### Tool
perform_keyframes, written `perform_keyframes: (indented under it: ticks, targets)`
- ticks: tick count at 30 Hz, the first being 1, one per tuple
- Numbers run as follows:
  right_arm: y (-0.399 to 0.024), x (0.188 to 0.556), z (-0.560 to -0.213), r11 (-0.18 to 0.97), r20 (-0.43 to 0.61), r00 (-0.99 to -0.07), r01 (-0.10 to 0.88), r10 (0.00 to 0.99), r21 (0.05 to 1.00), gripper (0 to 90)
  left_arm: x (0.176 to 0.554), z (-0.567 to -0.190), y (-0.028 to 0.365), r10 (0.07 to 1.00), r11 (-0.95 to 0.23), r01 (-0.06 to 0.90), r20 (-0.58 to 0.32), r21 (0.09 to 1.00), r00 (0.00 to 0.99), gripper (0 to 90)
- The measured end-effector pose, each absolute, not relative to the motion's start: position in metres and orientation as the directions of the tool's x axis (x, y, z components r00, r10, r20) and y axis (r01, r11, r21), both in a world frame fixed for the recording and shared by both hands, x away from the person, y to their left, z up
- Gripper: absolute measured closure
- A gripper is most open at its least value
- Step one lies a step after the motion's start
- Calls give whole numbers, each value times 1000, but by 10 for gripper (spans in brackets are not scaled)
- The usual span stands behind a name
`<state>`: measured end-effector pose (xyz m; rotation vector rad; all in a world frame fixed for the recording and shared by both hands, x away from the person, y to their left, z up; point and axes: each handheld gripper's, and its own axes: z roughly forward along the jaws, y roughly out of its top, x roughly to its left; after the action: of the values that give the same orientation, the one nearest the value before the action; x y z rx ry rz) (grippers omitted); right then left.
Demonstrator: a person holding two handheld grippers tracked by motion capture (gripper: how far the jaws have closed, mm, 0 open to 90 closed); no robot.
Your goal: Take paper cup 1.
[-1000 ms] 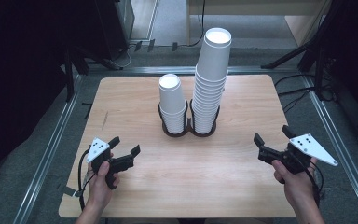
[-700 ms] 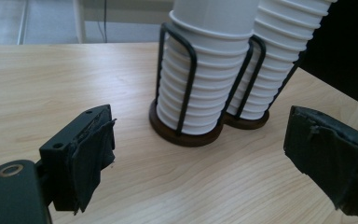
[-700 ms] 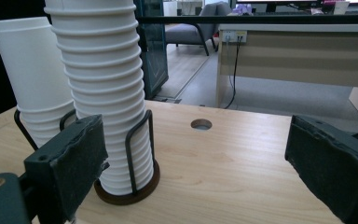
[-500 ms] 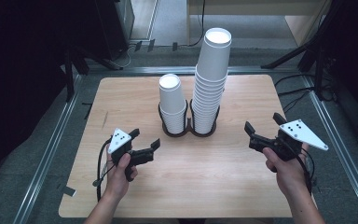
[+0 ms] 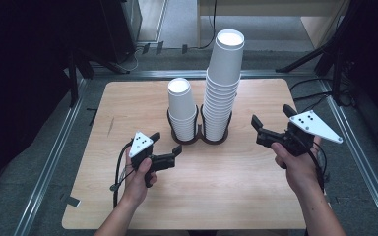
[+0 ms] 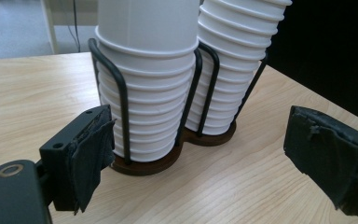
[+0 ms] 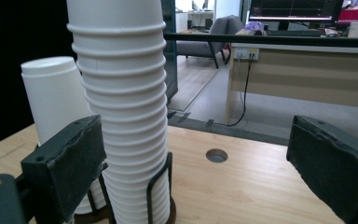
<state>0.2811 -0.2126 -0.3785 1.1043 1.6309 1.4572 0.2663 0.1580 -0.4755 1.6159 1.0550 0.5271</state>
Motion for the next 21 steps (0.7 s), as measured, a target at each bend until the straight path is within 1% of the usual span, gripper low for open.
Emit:
perform_keyframes:
  ticks: [4,7,11,17,21]
  targets:
    - [-206,287,-369,4,57,-422,142,905,990,37,267,-476,153,840,-31,366,-175,930,514,84]
    - [-201,291,-362,-5,63,-432,134,900,991,38,270,-477,150,850,-4,365,-189,931,492,84]
    - [-195,297,-356,-21,81,-443,138,893,990,38,272,-476,146,850,15,362,-203,932,487,84]
    - [-180,308,-347,-21,87,-472,143,877,990,38,275,-475,131,843,-9,352,-183,936,506,84]
    - [-169,319,-339,-26,106,-490,167,865,986,37,279,-472,120,838,-15,343,-175,939,517,84]
